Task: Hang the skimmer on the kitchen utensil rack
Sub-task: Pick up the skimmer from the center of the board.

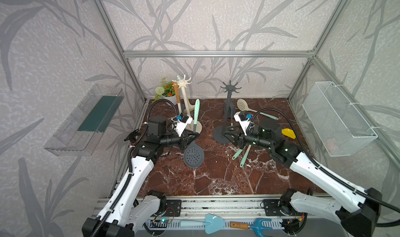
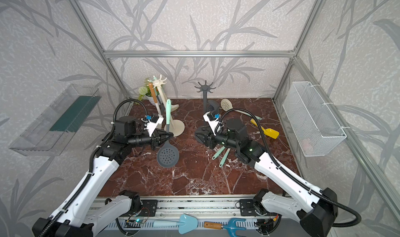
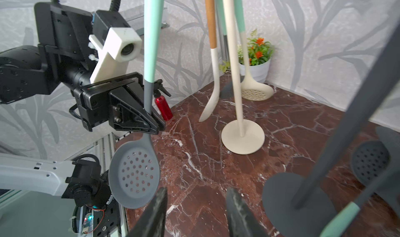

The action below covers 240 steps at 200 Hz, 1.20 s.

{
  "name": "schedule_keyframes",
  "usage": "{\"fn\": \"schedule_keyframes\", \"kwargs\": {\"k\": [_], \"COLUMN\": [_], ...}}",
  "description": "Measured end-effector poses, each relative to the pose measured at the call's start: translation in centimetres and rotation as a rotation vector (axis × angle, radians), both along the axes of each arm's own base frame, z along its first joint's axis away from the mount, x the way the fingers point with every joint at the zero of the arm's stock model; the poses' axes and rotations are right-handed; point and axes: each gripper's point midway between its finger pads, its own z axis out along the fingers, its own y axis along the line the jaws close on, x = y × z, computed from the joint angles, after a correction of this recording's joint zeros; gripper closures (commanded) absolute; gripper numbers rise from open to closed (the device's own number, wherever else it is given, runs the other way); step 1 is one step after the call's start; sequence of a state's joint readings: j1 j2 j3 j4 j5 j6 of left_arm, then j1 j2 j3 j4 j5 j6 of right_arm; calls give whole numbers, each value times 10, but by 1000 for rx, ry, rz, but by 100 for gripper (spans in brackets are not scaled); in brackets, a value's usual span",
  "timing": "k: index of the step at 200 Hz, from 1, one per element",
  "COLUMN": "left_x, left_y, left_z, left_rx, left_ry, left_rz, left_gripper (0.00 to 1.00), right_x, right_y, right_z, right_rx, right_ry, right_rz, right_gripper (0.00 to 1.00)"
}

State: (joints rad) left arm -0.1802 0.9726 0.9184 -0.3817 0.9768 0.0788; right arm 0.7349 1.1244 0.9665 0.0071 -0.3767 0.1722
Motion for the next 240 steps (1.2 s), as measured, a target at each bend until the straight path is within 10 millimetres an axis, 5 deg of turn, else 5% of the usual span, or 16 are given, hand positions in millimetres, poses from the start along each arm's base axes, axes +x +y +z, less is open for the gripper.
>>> {"fn": "schedule_keyframes", "kwargs": {"k": [63,138,202,240], "left_x": [-11,-15,-14,-12], "left_y": [-5,-6,-4,-2], "left_z": [11,14,11,13], "left_rx": [-67,-77,-73,-77], "left_ry": [9,-1,-7,-19], "left_rz": [-67,-84,-65,-49], "left_gripper": [100,100,100,100], "right_x": [10,22,21,20], "right_y": [54,105,116,114], "right_z": [-3,29,26,25], "right_rx": [103,233,249,253], "right_ry": [6,4,32,30], "right_rz": [110,202,220,218], "right_gripper": [57,64,68,62]}}
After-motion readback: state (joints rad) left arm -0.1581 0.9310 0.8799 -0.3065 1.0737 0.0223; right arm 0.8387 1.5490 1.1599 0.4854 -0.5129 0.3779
